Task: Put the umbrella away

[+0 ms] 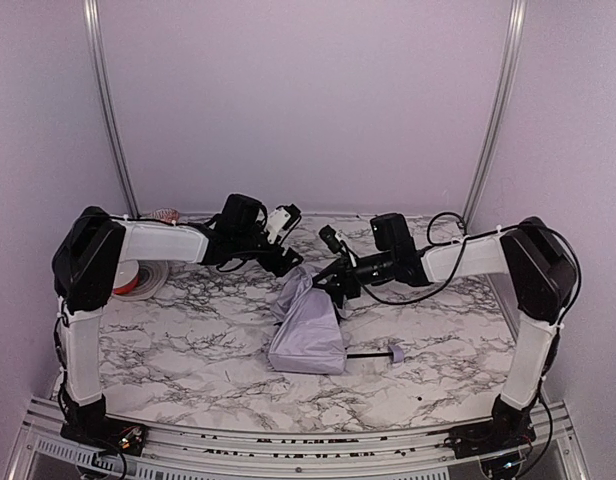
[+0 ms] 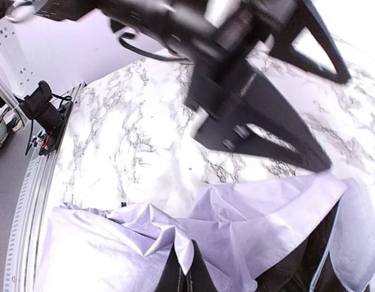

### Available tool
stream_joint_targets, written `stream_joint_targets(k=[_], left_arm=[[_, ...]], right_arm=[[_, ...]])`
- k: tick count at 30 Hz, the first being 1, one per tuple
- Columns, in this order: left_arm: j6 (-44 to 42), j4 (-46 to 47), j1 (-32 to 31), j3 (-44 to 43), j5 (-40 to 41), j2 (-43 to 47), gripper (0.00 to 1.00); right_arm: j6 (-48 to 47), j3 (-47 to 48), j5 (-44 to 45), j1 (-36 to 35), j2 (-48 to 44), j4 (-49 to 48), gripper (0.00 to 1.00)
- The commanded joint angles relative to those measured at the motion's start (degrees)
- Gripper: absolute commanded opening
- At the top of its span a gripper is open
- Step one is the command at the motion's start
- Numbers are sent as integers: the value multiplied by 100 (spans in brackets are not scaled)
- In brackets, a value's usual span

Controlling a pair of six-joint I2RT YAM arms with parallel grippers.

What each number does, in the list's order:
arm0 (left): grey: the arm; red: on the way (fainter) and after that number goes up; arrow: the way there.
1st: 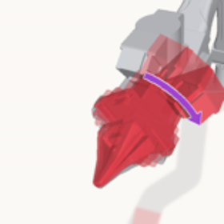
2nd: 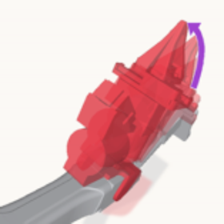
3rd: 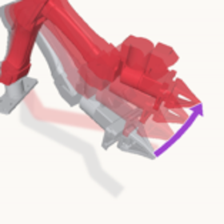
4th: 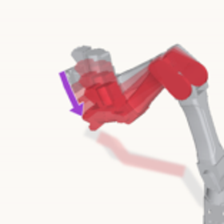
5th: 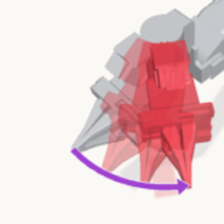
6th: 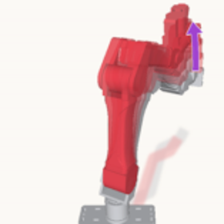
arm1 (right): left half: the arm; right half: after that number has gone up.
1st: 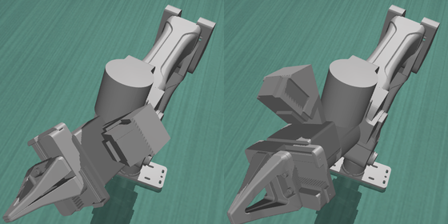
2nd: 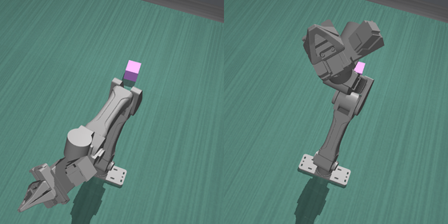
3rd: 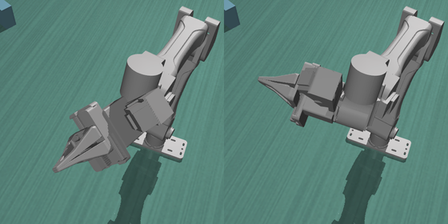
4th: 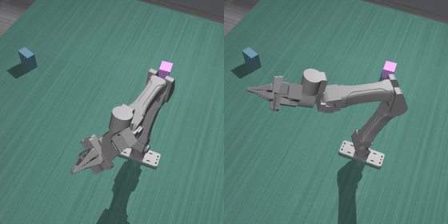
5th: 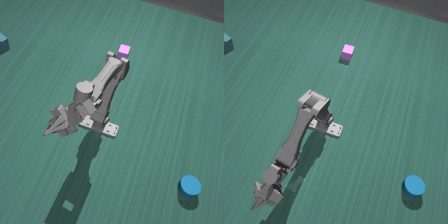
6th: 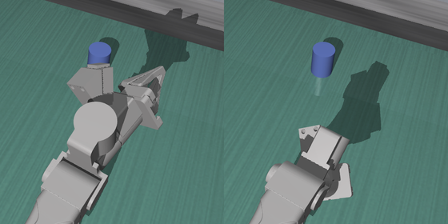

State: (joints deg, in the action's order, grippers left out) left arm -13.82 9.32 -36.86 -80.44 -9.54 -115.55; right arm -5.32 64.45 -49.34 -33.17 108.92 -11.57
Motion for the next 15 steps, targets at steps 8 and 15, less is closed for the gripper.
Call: stream_joint_targets(k=[8,15], left_arm=[[-195,-1005,-155,-815,-1482,-1160,60],[-149,-934,-384,-618,-1508,-1399,51]], right_arm=[[-512,292,-191,-370,-733,-261,0],[377,461,-113,-85,-514,-1680,0]])
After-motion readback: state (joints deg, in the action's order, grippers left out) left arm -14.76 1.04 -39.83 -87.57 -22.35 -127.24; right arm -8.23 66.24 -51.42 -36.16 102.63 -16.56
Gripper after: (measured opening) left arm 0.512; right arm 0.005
